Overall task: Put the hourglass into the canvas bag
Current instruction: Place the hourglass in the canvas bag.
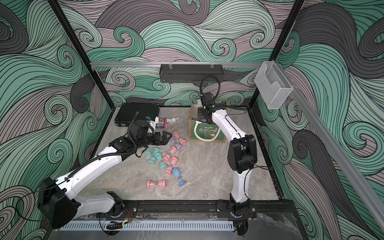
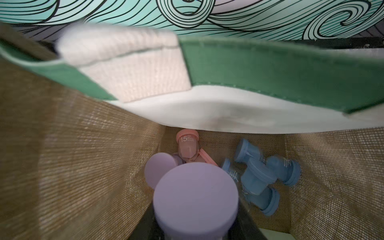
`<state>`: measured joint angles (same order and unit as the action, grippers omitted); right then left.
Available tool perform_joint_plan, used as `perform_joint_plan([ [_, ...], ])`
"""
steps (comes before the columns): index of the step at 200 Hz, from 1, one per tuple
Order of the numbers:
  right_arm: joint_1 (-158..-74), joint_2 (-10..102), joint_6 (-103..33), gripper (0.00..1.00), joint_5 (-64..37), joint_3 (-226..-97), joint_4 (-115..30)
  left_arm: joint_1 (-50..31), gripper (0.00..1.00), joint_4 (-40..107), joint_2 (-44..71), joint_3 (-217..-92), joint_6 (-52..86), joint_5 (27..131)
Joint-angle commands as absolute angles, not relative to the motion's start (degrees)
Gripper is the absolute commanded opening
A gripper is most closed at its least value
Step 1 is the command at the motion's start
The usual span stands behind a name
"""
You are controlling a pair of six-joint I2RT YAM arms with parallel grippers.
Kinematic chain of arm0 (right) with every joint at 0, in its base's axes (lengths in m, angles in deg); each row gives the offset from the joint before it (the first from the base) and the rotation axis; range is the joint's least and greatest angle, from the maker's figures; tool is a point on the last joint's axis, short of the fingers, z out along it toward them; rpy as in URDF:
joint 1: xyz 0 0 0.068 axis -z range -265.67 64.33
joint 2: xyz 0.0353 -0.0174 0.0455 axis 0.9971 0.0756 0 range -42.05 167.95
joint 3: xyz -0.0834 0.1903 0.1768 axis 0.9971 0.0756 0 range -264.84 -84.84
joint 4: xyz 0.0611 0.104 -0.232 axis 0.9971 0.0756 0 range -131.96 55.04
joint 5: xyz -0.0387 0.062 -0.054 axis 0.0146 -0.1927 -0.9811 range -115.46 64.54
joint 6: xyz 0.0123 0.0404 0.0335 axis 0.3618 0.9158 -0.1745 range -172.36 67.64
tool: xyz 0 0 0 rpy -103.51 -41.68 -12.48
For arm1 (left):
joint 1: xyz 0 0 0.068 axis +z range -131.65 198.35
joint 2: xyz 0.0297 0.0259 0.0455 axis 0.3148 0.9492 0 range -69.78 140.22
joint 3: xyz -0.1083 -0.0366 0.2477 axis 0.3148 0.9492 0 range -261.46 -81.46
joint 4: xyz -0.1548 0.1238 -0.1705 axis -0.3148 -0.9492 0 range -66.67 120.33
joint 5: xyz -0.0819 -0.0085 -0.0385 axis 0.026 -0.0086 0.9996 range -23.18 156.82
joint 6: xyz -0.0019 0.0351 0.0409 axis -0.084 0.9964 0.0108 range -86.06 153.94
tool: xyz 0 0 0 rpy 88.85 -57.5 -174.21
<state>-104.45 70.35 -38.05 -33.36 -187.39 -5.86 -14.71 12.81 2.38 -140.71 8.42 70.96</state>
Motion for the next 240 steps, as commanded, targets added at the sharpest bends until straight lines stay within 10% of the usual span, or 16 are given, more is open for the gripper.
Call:
perform_joint_plan([
  [1, -103.5, 70.9, -36.9, 0.28, -33.1, -185.8, -9.5, -14.3, 0.99, 14.1, 2.7, -143.7, 8.5, 71.7],
  [240, -103.7, 50.6, -35.1, 0.72, -24.4, -180.6, -10.2, -14.3, 0.99, 9.9, -1.6, -144.8, 6.3, 67.3],
])
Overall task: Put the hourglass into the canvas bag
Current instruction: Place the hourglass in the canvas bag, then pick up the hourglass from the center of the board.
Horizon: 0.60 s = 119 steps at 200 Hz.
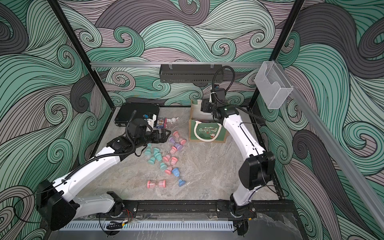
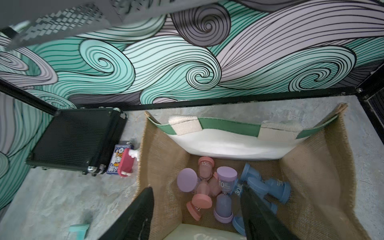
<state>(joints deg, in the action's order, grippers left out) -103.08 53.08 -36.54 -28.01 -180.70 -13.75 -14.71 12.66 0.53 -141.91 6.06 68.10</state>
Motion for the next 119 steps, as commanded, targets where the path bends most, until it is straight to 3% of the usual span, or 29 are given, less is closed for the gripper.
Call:
perform_joint_plan([
  [1, -103.7, 50.5, -35.1, 0.72, -24.3, -180.6, -10.1, -14.3, 0.99, 9.8, -1.6, -144.8, 6.3, 67.3],
  [119, -123.6, 39.1, -37.5, 0.83, -25.4, -165.8, 0.0, -14.3, 0.99, -3.5, -12.3, -139.1, 4.4, 67.8],
])
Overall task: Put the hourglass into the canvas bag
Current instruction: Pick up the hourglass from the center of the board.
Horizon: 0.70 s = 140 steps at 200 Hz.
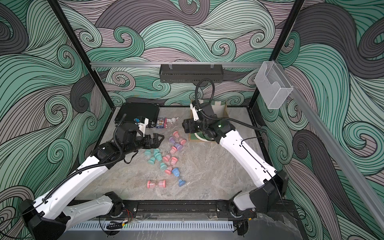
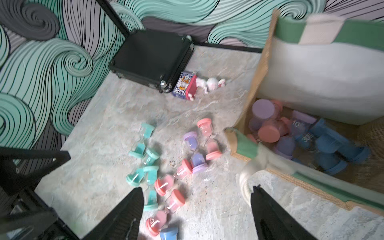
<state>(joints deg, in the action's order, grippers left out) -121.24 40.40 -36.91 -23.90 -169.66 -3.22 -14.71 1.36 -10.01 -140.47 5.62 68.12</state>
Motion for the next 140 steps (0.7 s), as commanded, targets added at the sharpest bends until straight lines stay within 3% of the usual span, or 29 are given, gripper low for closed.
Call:
perform_joint_plan([
  [1, -123.8, 39.1, -37.5, 0.83, -25.4, -165.5, -0.1, -14.3, 0.98, -3.6, -12.4, -139.1, 4.4, 67.8],
  [140, -145.6, 43.5, -33.5, 0.82, -28.1, -146.1, -6.2, -14.3, 0.99, -9.6, -21.6, -131.7, 1.9, 66.7],
])
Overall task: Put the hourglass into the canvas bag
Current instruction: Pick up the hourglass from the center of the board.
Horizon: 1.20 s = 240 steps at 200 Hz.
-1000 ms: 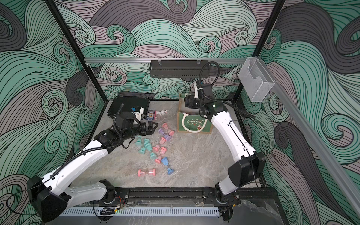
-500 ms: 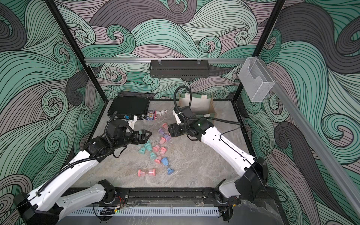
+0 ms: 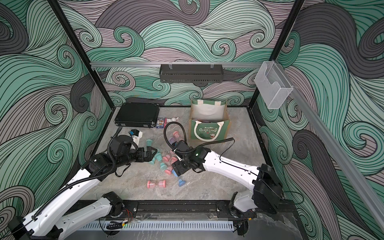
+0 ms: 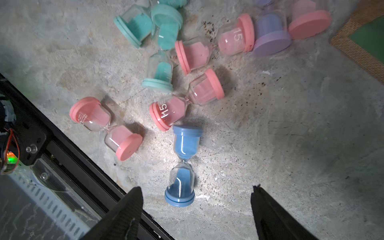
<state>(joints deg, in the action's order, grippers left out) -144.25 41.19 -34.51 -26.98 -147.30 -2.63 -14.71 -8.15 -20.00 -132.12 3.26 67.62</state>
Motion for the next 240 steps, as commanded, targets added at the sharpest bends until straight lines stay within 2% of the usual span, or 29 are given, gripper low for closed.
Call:
perform_joint_plan([
  [1, -145.7, 43.7, -33.4, 0.83, -28.0, -146.0, -6.3, -14.3, 0.99, -9.5, -21.6, -131.6, 1.9, 66.7],
  [47, -147.5, 50.4, -32.9, 0.81, -27.3, -144.5, -12.3, -14.3, 0.99, -8.7, -22.9, -129.8, 1.2, 66.2],
  [119, -147.6, 57.2, -33.0, 0.7, -30.1, -144.9, -16.1, -14.3, 0.99, -8.4, -23.3, -128.8, 1.3, 64.8],
  [210, -147.7, 61.5, -33.1, 0.6, -28.9, -145.5, -17.5, -14.3, 0.98, -8.0, -23.3, -128.1, 1.0, 64.2],
  [240, -147.7, 61.0, -33.0, 0.53, -30.3, -144.6, -18.3, -14.3, 0.99, -6.9, -23.5, -126.7, 0.2, 64.8],
])
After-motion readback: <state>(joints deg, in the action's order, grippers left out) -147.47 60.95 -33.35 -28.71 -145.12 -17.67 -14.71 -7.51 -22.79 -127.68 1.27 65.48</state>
